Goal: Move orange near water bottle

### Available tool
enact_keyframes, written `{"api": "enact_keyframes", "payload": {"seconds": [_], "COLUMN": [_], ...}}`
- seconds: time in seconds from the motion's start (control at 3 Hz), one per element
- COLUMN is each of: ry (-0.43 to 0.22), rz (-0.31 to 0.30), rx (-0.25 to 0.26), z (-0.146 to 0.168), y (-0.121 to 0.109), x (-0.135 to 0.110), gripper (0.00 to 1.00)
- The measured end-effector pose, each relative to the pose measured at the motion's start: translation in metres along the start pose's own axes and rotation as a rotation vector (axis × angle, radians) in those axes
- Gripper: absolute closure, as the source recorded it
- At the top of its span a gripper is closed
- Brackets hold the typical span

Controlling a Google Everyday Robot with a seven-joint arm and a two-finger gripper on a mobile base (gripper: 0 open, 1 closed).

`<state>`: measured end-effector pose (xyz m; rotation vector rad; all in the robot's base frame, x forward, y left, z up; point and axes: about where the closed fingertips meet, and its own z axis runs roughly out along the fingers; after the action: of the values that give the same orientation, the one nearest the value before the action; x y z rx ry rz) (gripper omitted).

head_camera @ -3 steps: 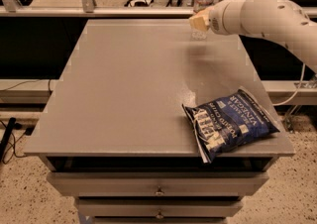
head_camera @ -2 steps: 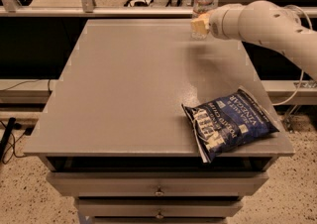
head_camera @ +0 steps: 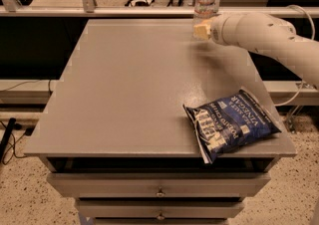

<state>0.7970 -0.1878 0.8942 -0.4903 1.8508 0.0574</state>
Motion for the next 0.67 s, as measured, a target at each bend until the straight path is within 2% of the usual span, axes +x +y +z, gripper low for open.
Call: {"api": "enact_keyframes", "payload": {"seconds": [0.33,0.67], "ry": [0.010,0.025], "rz": [0.019,0.032], "rx": [0.013,0.006], "z": [0.0014,0.0048], "y": [-0.0042,-0.0016], "x": [0.0102,0.0193], "gripper": [0.38,0.14]}}
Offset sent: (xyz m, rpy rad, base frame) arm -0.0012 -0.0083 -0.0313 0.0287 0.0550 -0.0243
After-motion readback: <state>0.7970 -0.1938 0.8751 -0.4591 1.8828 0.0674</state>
